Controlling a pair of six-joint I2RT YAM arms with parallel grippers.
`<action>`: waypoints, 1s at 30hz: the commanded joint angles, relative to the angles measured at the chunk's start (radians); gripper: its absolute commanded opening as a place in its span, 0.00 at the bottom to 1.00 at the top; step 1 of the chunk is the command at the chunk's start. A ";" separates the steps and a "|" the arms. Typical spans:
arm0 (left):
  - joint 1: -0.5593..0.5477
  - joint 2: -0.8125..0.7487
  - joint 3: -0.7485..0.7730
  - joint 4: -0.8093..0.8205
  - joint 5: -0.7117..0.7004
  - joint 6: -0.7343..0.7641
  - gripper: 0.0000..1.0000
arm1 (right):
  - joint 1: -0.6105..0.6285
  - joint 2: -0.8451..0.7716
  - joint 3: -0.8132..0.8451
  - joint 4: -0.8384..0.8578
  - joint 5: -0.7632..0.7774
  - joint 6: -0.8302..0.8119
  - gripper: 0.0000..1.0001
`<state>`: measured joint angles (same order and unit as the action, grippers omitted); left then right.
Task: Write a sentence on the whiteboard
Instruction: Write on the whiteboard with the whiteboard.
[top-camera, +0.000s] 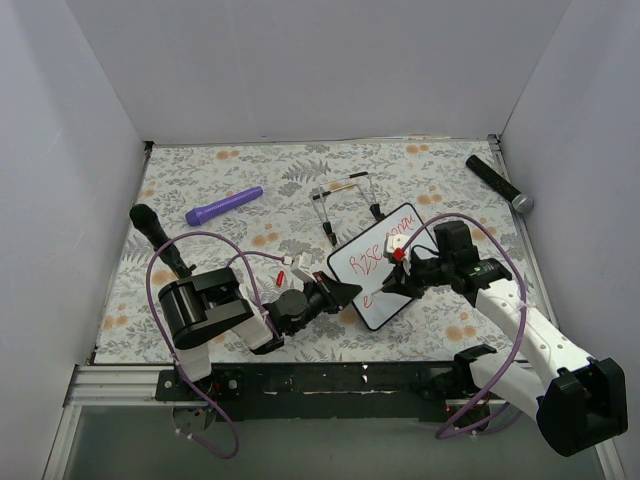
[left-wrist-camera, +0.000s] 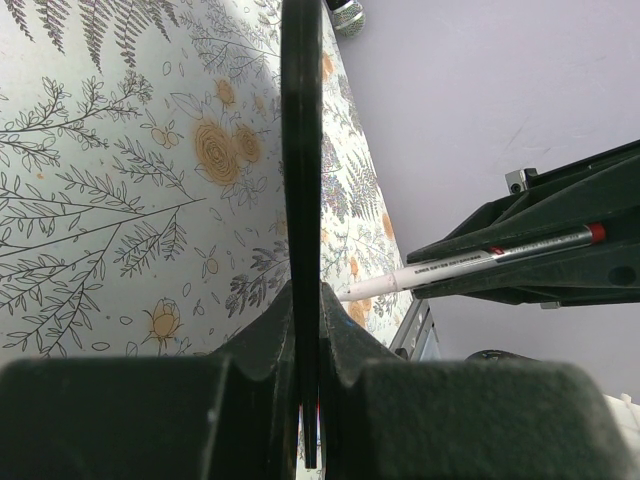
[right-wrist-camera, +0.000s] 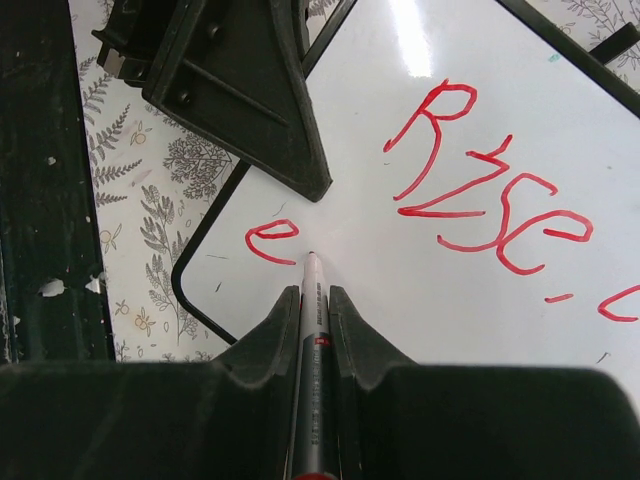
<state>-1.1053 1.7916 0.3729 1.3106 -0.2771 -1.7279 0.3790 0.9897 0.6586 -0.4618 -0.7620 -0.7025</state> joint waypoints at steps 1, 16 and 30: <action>-0.001 -0.008 0.000 0.230 0.006 0.025 0.00 | -0.005 -0.008 0.029 0.061 -0.013 0.032 0.01; -0.001 -0.009 -0.003 0.239 0.001 0.025 0.00 | -0.005 0.006 0.015 0.026 0.009 0.000 0.01; -0.001 -0.015 -0.011 0.242 -0.008 0.028 0.00 | -0.005 0.017 0.015 -0.072 -0.019 -0.072 0.01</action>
<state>-1.1053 1.7916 0.3729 1.3109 -0.2768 -1.7279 0.3786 0.9970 0.6582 -0.4911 -0.7605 -0.7395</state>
